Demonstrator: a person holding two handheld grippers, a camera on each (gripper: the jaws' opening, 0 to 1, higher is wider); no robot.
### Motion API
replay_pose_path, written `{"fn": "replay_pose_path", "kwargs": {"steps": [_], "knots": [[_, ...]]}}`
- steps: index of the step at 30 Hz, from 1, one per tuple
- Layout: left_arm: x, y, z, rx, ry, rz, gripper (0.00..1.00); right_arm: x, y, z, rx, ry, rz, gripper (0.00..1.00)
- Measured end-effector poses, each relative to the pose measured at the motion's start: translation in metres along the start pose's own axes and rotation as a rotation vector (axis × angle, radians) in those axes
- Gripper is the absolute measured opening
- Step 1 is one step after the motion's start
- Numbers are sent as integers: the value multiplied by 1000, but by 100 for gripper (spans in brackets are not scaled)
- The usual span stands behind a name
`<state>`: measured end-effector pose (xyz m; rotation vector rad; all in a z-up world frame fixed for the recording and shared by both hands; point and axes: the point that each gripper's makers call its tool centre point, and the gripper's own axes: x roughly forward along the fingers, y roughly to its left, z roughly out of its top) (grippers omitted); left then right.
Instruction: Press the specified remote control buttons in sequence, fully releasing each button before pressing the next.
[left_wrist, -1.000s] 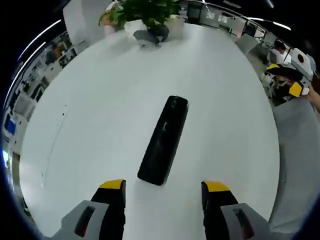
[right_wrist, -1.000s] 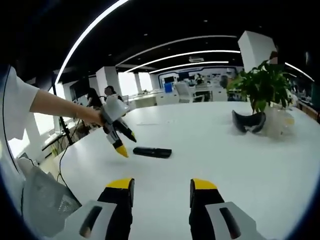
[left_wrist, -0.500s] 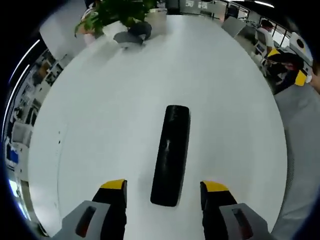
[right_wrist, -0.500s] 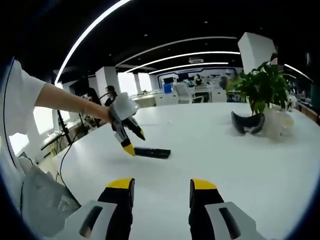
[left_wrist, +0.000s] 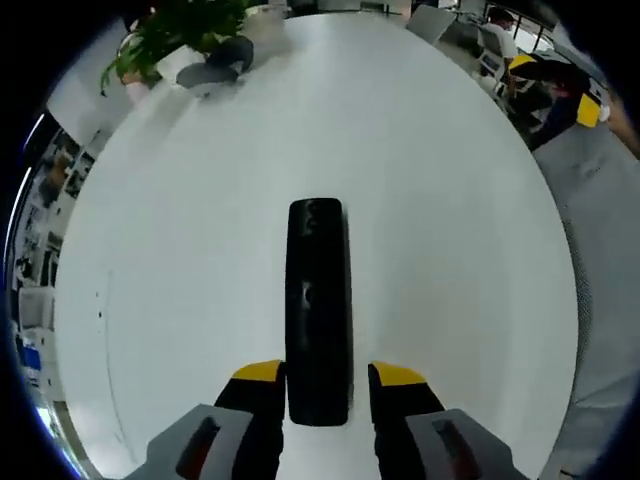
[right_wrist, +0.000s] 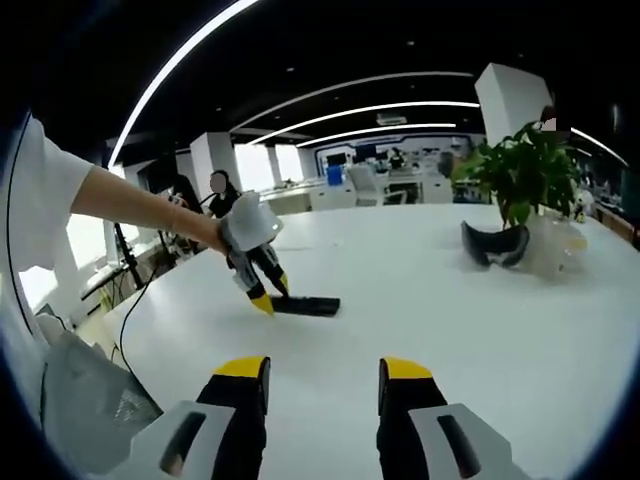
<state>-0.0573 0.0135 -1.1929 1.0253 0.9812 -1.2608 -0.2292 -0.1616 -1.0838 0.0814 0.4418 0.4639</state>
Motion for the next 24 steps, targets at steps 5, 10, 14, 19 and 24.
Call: {"fn": "replay_pose_path", "kwargs": {"steps": [5,10,14,19,24], "knots": [[-4,-2,-1,11,1,-4,25,0,0,0,-2,-1,-1,41],[-4,-12,-3,49,16,-14,25,0,0,0,-2,-2,0,41],[-6,-23,-5,67,32,-29,24,0,1,1,-8,-2,2,41],[-7,-34,-9,67,34,-34,24,-1,2,2,-10,-6,2,41],[-7,-45,-11,50,26,-44,24,-2,2,1,-17,-2,4,41]]}}
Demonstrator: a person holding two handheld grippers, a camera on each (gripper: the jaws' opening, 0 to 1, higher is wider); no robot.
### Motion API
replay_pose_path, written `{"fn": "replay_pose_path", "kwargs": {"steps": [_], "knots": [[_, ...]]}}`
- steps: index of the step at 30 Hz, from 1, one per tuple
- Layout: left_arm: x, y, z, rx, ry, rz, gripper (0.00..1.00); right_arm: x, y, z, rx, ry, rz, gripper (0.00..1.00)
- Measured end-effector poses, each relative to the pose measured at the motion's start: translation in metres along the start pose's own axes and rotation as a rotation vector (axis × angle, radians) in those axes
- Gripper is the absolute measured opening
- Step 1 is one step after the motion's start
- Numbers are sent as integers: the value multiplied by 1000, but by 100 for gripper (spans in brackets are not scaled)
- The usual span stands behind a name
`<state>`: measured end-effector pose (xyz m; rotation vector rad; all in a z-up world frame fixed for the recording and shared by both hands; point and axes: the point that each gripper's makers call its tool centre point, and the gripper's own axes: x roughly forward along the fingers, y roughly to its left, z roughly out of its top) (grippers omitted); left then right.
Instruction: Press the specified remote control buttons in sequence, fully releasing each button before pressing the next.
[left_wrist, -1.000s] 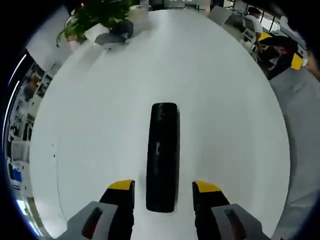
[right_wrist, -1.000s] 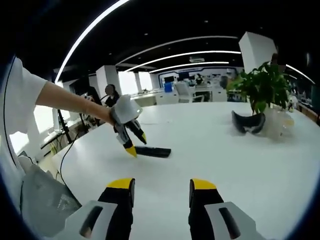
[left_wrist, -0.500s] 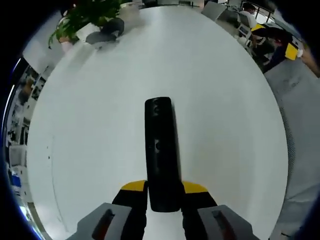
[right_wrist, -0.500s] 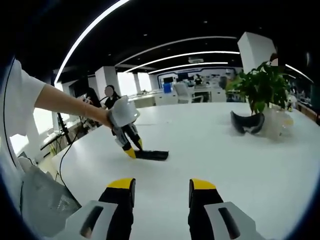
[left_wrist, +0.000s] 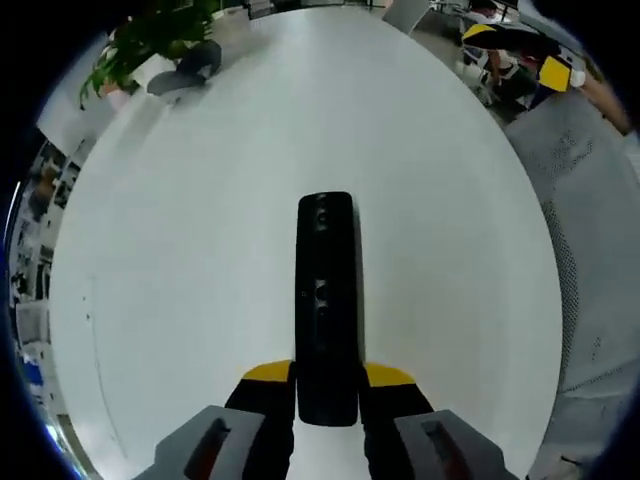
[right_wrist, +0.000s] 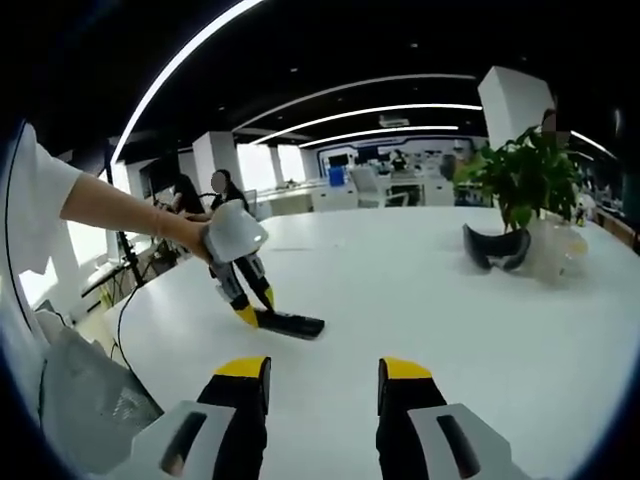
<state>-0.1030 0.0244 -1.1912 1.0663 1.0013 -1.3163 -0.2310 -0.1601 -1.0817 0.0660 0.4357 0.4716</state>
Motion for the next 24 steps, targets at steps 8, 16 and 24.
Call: {"fn": "replay_pose_path", "kwargs": {"steps": [8,16,24], "knots": [[1,-12,-1,-36,-16,13,24,0,2,-3,-15,16,10,40],[2,-27,-1,-86,-4,34,24,1,4,-4,-34,27,24,40],[2,-40,-4,-111,10,42,24,3,8,-12,-51,73,44,38]]}}
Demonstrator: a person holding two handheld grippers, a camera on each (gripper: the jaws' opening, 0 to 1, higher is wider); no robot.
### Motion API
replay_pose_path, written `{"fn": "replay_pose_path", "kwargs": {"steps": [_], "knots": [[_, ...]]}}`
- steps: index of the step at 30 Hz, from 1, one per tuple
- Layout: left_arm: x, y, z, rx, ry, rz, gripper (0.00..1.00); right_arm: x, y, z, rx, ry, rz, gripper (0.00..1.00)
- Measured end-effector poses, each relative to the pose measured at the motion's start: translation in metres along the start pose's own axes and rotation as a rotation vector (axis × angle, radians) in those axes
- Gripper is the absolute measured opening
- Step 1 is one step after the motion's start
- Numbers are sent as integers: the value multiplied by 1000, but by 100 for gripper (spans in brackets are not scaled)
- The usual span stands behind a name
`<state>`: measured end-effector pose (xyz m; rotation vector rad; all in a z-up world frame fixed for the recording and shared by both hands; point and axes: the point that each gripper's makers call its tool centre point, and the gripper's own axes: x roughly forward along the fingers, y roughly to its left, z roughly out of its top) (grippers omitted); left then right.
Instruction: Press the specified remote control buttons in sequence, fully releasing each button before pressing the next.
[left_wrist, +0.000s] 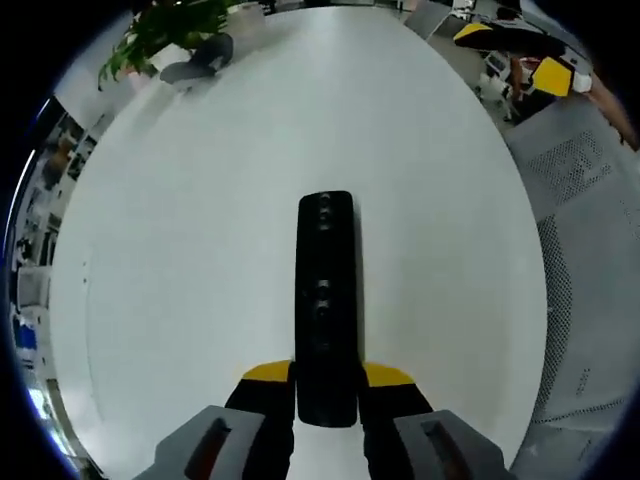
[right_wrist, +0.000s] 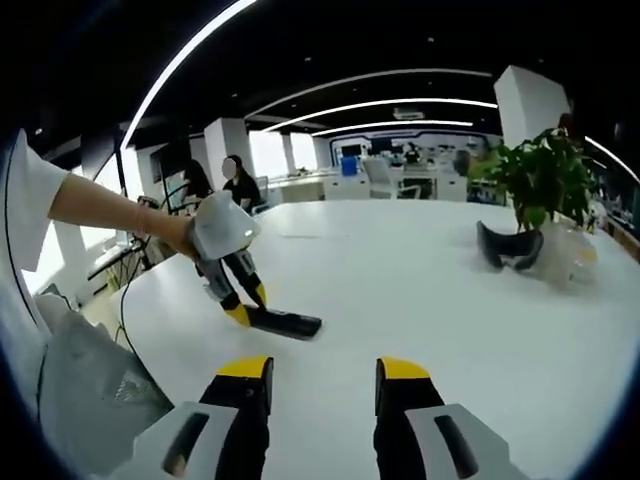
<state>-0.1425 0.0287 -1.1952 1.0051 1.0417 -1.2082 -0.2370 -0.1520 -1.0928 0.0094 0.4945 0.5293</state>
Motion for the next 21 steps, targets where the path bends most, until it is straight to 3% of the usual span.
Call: {"fn": "replay_pose_path", "kwargs": {"steps": [8,21], "knots": [[-2,-18,-3,17,6,-2,23,1,3,-5,-28,35,14,35],[-4,-46,-8,-28,-64,-12,24,4,12,-14,-82,93,46,31]]}}
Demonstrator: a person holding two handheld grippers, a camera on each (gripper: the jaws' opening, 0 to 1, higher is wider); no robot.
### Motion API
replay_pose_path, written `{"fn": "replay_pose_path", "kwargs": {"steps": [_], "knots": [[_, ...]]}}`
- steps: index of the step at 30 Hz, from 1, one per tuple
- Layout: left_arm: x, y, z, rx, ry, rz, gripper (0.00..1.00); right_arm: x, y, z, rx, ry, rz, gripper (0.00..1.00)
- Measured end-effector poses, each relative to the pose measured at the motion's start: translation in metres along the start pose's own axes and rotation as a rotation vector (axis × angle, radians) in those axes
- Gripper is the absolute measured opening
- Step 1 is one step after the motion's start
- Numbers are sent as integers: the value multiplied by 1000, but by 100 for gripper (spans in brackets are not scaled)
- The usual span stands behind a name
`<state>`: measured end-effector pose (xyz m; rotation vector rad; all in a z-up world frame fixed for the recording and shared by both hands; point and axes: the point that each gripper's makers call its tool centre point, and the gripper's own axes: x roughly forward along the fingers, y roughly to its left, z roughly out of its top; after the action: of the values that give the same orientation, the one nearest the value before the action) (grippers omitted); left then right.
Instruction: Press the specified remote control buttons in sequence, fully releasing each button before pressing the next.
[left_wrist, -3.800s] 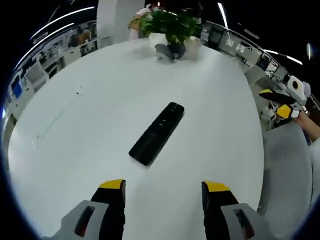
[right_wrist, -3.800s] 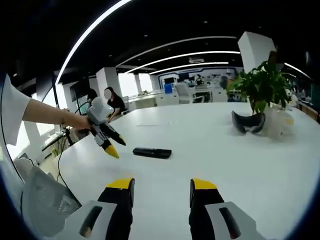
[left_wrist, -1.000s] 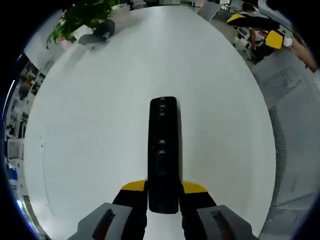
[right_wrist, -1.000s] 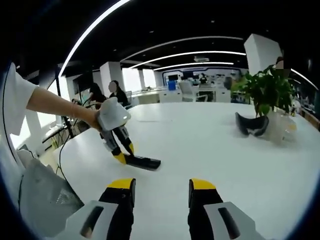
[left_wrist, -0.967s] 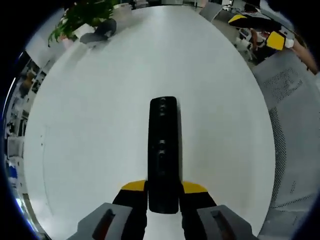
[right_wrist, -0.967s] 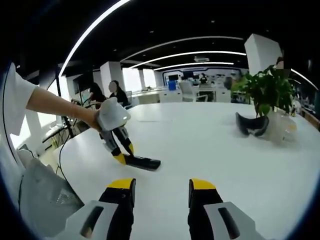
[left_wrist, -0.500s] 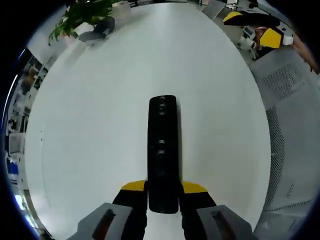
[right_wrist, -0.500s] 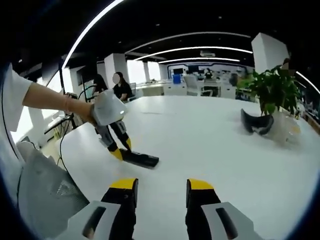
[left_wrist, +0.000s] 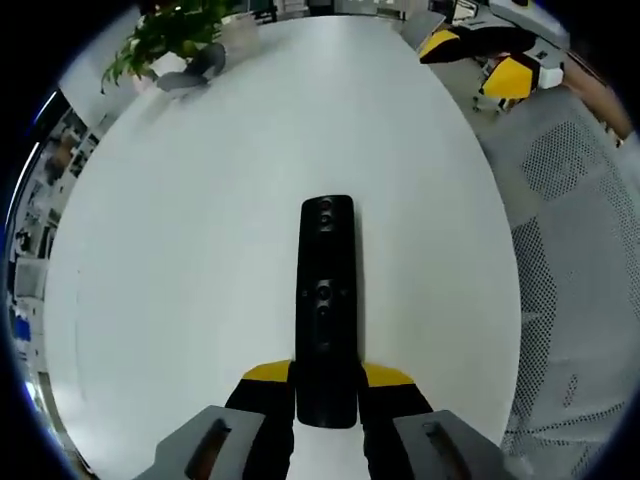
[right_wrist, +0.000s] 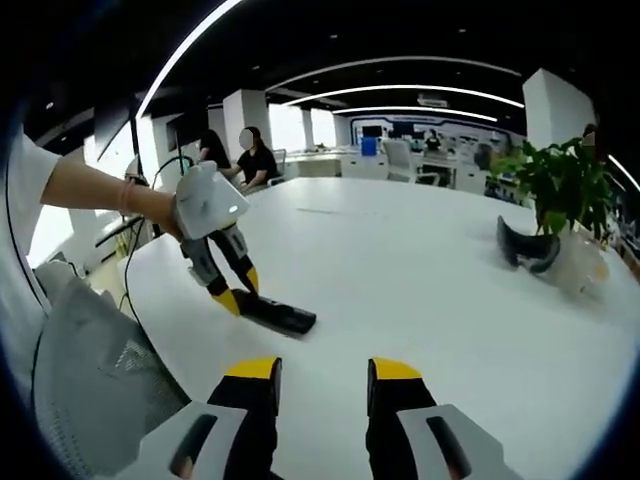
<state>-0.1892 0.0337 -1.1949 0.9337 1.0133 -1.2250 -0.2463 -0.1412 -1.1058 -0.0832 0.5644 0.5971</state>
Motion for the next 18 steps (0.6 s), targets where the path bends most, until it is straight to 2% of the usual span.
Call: {"fn": "replay_pose_path", "kwargs": {"steps": [5,18], "knots": [[-1,-19,-3,17,1,-2,24,0,1,-3,-7,17,5,30],[-2,-37,-4,51,3,-12,24,7,11,-15,-109,111,26,28]]}}
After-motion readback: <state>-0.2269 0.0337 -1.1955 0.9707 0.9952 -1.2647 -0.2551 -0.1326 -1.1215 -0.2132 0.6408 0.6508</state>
